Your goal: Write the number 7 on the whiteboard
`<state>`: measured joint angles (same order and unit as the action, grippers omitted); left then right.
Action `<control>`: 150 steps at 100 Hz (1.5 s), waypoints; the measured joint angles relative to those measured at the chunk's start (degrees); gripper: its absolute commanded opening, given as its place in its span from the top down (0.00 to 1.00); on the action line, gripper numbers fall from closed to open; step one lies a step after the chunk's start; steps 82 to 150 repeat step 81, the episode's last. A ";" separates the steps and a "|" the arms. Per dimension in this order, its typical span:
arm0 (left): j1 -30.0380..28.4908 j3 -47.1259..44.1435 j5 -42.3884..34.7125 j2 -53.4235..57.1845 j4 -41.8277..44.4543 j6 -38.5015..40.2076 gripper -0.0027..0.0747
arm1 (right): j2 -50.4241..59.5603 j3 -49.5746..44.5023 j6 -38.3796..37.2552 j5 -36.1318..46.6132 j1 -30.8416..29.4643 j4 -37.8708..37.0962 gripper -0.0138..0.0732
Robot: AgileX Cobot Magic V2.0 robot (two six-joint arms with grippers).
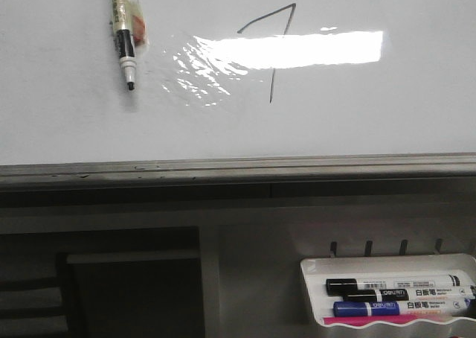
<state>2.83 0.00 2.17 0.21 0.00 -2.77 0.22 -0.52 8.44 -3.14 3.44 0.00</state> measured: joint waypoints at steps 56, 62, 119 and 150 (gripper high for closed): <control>0.00 0.00 0.00 0.00 0.00 0.00 0.99 | 0.40 0.00 -0.09 -2.24 0.52 -1.96 0.91; 0.00 0.00 0.00 0.00 0.00 0.00 0.99 | 0.40 0.00 -0.21 -2.24 0.52 -1.96 0.91; 0.00 0.00 0.00 0.00 0.00 0.00 0.99 | 0.40 0.00 -0.21 -2.24 0.52 -1.96 0.91; 0.00 0.00 0.00 0.00 0.00 0.00 0.99 | 0.40 0.00 -0.21 -2.24 0.52 -1.96 0.91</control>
